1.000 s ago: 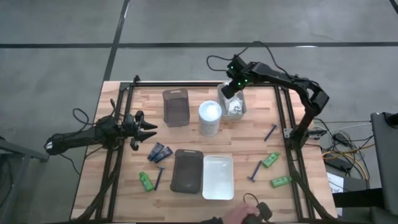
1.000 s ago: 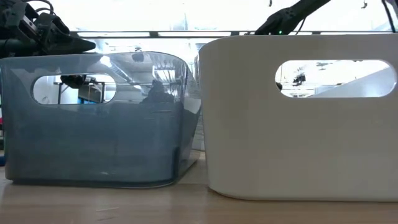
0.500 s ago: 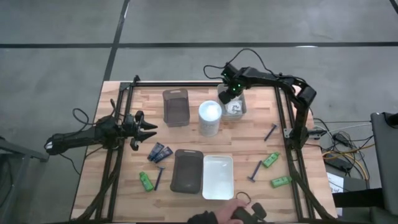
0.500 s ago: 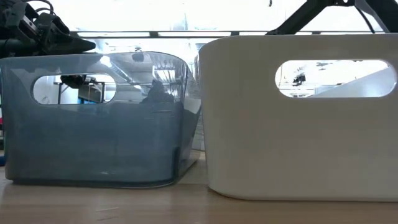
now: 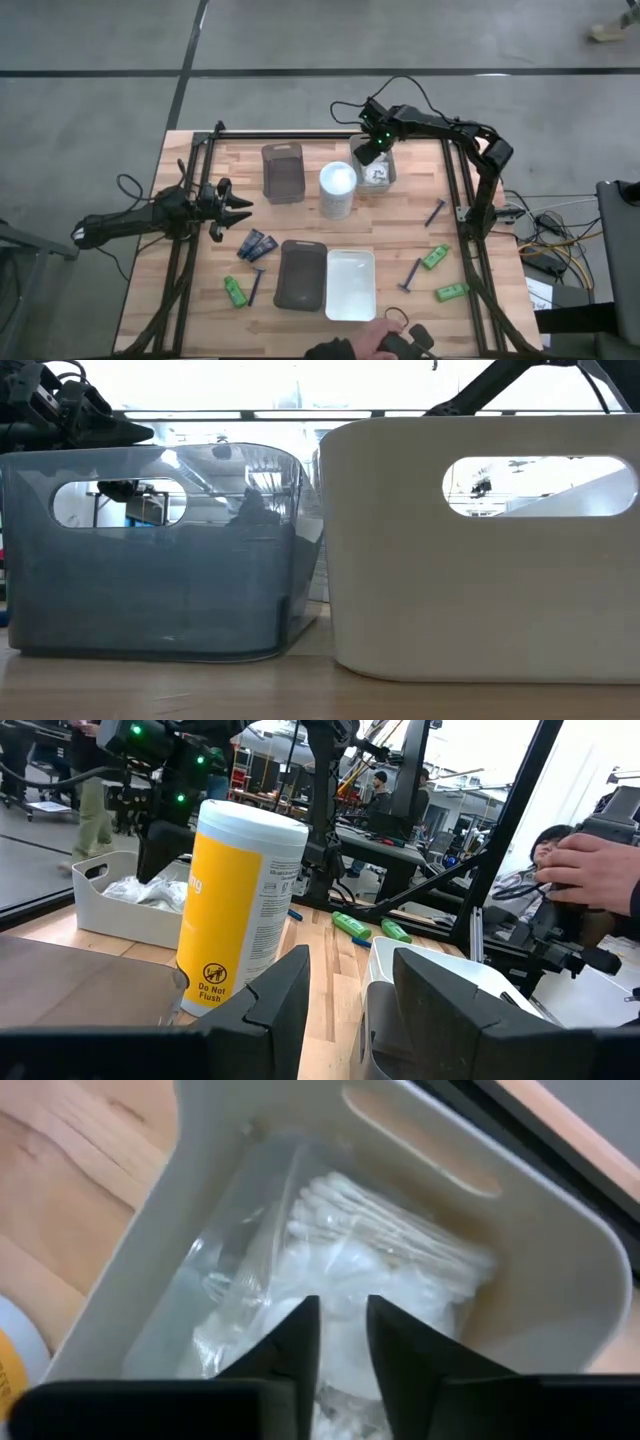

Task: Pick & Place Travel size toiletries
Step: Put the white cotton pack into the gray bin, then put the blue razor into the white bin

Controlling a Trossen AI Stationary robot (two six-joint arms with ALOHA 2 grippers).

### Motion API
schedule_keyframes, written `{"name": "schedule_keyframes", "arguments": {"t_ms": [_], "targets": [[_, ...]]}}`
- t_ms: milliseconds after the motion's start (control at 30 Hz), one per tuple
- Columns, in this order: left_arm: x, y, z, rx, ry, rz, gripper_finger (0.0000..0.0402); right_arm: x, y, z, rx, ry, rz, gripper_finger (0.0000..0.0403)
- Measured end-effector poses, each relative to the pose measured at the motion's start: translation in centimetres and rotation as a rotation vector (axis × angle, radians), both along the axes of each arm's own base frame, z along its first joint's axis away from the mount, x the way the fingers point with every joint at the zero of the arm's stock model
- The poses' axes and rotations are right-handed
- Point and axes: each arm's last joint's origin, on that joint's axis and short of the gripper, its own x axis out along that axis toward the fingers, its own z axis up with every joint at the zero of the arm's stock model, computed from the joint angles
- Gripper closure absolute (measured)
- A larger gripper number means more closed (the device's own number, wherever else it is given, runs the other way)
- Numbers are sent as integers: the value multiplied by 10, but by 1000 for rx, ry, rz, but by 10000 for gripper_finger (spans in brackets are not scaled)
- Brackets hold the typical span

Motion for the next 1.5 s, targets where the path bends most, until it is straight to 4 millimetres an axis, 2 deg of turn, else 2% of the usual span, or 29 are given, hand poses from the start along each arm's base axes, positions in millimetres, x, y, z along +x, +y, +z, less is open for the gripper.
{"name": "schedule_keyframes", "arguments": {"t_ms": [267, 600, 833, 1000, 1133, 1300, 1500], "targets": [[0, 0, 0, 0, 0, 0, 250, -4, 2, 5, 18, 4, 8, 213], [0, 0, 0, 0, 0, 0, 250, -12, 13, 40, -23, -91, 77, 130], [0, 0, 0, 0, 0, 0, 250, -34, 38, 72, -50, -81, 173, 99], [0, 0, 0, 0, 0, 0, 250, -64, 65, 88, -107, -119, 211, 84], [0, 0, 0, 0, 0, 0, 250, -83, 93, 87, -164, -171, 250, 76], [0, 0, 0, 0, 0, 0, 250, -100, 124, 71, -184, -226, 292, 68], [0, 0, 0, 0, 0, 0, 250, -110, 155, 52, -208, -279, 396, 62]]}}
